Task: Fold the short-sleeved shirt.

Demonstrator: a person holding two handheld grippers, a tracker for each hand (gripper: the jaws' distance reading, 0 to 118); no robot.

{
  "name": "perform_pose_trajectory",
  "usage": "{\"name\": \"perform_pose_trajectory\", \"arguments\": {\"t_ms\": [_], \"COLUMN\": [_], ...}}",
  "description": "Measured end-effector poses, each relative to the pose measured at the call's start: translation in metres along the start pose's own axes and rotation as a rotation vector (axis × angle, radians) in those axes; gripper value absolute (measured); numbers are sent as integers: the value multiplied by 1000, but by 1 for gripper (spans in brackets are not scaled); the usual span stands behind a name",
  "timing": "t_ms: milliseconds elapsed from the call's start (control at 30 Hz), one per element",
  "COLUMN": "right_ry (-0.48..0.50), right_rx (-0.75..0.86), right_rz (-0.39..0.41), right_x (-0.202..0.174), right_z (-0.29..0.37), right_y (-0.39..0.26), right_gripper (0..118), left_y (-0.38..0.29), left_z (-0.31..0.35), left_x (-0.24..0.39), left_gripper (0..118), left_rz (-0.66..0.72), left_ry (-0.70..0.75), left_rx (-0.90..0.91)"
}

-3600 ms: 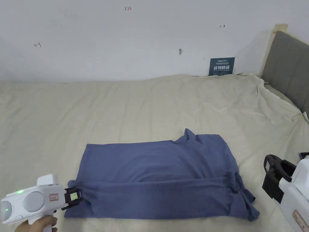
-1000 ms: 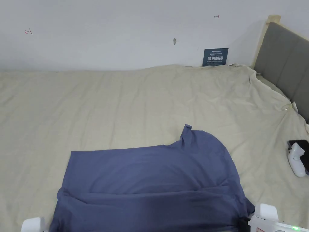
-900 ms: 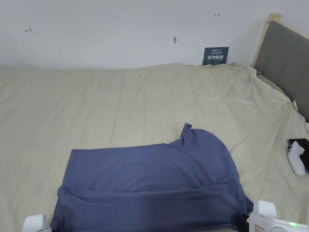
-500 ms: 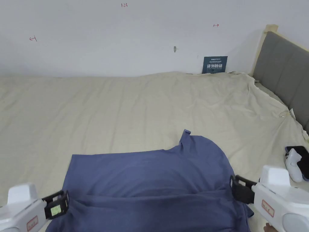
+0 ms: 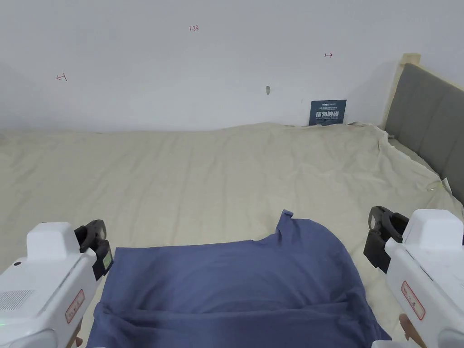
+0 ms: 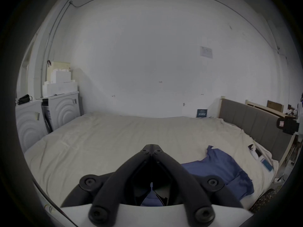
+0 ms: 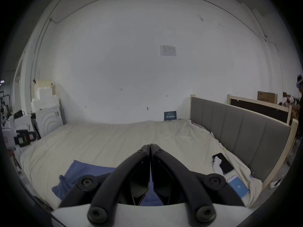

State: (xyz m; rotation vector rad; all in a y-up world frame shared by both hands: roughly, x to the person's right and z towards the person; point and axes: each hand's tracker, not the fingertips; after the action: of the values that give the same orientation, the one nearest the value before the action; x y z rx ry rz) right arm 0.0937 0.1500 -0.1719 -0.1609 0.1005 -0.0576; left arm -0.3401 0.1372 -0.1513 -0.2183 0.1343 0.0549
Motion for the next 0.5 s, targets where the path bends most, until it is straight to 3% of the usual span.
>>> {"name": "perform_pose_trajectory", "arguments": {"t_ms": [267, 500], "right_ry": [-2, -9], "right_rx": [-32, -44], "right_rz": [2, 20], "right_x": [0, 2], "right_z": [-20, -47], "right_y": [-1, -7], "right_gripper": [0, 0], "left_y": [-3, -10], "left_z": [-44, -130], "left_x": [-7, -41], "left_gripper": [0, 0], "left_rz": [-7, 46], "left_ry": [-31, -26], "left_rx": [-103, -224]}}
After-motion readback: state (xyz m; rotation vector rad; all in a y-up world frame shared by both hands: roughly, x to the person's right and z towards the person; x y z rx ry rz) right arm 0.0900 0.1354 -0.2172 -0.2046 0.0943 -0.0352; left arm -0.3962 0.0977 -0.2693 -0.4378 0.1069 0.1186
